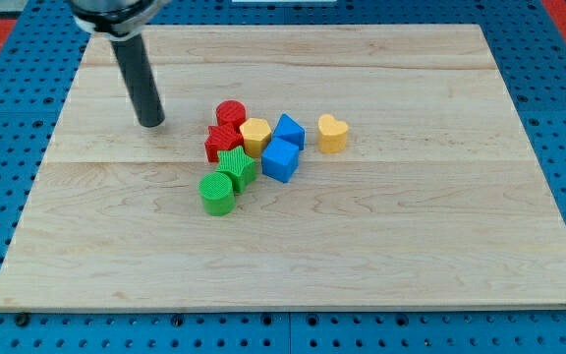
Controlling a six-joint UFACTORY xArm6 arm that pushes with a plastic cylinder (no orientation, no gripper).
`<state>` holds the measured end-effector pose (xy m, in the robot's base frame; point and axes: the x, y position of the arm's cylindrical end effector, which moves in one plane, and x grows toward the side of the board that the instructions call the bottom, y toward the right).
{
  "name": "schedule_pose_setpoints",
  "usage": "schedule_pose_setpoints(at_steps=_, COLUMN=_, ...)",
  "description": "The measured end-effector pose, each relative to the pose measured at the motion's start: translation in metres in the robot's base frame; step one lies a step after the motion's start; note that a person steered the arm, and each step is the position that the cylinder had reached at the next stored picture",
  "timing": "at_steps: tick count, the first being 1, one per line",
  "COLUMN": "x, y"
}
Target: Slide the arm to the parallel left of the red star
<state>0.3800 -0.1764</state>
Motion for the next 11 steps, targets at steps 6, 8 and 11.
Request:
schedule_pose_setpoints(at_steps=6, x=-0.005, y=-0.007)
schedule_pose_setpoints(at_steps=8, x=-0.003, y=-0.006)
schedule_pose_setpoints(at_steps=11, x=0.058, y=-0.003)
